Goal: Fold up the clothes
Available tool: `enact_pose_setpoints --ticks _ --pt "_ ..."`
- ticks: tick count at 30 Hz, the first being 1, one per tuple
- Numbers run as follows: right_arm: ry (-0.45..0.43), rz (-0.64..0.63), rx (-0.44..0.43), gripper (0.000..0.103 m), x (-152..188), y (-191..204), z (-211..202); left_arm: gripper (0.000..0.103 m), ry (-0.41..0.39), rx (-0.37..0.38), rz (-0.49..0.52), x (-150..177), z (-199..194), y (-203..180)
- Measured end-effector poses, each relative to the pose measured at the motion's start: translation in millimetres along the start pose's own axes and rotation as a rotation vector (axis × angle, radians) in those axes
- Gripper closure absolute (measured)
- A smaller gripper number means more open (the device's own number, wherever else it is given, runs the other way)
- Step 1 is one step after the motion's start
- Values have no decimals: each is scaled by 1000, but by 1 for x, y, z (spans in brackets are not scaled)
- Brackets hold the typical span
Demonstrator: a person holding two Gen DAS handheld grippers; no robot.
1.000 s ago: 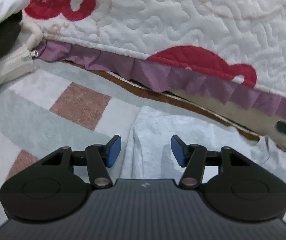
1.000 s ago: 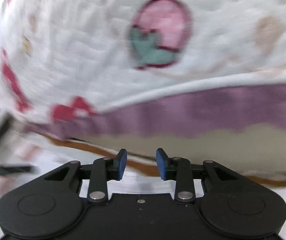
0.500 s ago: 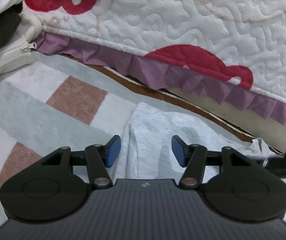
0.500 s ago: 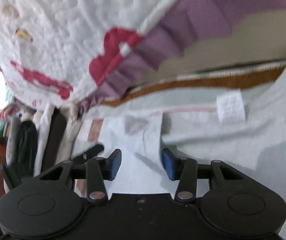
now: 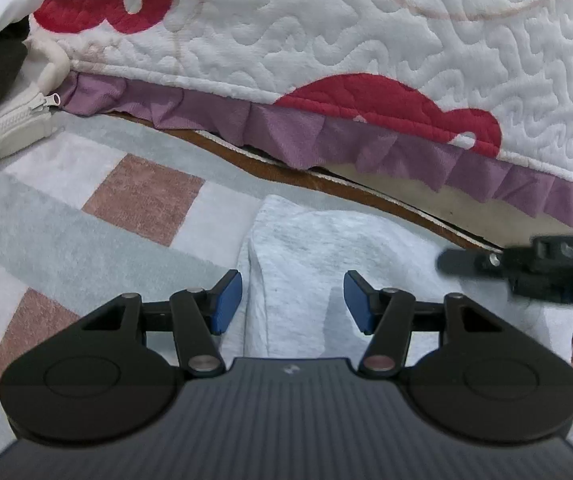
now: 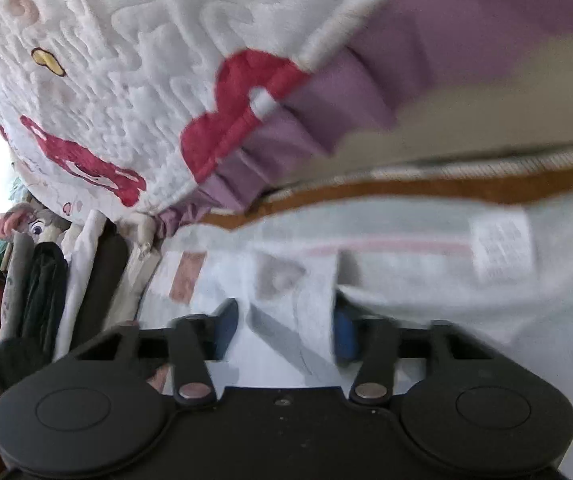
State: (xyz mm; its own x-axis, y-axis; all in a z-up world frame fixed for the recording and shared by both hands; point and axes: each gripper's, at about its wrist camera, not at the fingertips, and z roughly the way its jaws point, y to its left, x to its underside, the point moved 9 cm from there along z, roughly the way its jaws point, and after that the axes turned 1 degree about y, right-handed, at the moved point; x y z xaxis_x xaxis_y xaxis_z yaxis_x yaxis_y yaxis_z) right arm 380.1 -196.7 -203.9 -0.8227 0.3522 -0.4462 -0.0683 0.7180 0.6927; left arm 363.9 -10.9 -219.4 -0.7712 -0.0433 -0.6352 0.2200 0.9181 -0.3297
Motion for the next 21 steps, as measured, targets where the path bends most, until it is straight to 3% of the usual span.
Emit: enact_pose_setpoints --ticks 4,5,7,9,10,13,17,21 --pt "-180 -135 -35 95 -32 21 -21 48 4 -9 4 0 1 2" --pt "-177 -206 3 95 -35 24 -20 48 13 -22 5 0 2 3" --pt "-104 -390 168 83 -34 23 -9 48 17 -37 17 0 2 3" --pt "-49 -519 288 81 -33 21 -5 48 20 -62 43 0 2 1" --pt "-51 -544 320 72 -33 22 -9 47 20 -77 58 0 2 1" --pt "-136 -526 360 51 -35 24 -43 47 25 -108 81 0 2 1" --pt "-219 -411 379 48 -19 -4 -112 47 34 -105 42 -5 -4 2" --pt "-265 -260 508 48 21 -52 -195 47 39 -110 -1 -8 -13 3"
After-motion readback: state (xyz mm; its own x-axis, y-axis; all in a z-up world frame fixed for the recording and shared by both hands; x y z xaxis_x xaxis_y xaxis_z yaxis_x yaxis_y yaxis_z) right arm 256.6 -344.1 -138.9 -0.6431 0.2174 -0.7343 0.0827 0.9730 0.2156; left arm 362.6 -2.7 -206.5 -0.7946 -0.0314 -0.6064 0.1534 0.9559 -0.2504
